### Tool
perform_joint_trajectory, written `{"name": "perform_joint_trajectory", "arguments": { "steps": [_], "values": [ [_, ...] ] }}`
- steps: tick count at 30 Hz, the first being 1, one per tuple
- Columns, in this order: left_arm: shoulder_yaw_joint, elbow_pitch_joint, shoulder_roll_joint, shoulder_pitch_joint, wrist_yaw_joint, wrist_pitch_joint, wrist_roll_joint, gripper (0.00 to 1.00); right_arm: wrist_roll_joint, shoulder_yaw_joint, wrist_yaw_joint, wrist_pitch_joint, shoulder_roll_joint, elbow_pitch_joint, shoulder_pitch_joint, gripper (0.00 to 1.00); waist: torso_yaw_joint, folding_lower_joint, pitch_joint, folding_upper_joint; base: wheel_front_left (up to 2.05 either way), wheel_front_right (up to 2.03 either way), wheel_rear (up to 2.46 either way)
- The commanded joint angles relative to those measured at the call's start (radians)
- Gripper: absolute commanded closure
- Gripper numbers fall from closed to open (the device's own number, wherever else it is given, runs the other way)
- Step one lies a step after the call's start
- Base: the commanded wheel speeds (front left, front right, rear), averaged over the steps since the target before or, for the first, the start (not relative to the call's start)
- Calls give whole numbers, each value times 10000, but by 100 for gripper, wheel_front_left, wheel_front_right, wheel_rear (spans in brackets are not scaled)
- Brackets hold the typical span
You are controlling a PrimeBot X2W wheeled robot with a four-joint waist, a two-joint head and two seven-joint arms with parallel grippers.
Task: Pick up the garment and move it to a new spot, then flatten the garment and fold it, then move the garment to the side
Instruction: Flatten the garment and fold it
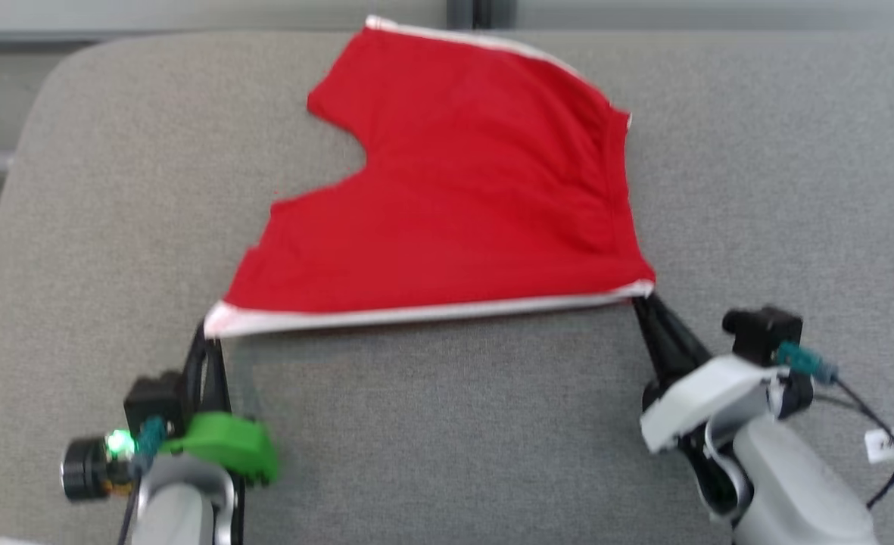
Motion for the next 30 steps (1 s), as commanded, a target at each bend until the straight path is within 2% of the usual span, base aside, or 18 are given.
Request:
{"name": "perform_joint_trajectory", "arguments": {
  "steps": [1,11,16,22,30],
  "values": [
    [174,-14,91,461,113,3,-91,100,151,25,-88,-33,-139,-49,437,100,-33,0,-1061,0,0,0,0],
    [-134,-411,10,2870,322,3,-565,100,1004,1791,-62,-32,-315,-137,2708,100,-148,0,-2188,0,0,0,0],
    [115,-931,9,3157,416,3,-435,100,1363,1927,-64,-32,-554,-489,2902,100,-269,0,-2106,0,0,0,0],
    [130,-986,96,1449,42,4,92,100,1121,1241,-62,-32,-288,-883,1679,100,-642,0,-1345,0,0,0,0],
    [-370,282,302,-2253,-342,4,838,100,326,376,-60,-32,482,-2,-676,100,-1353,0,192,0,0,0,0]
  ]
}}
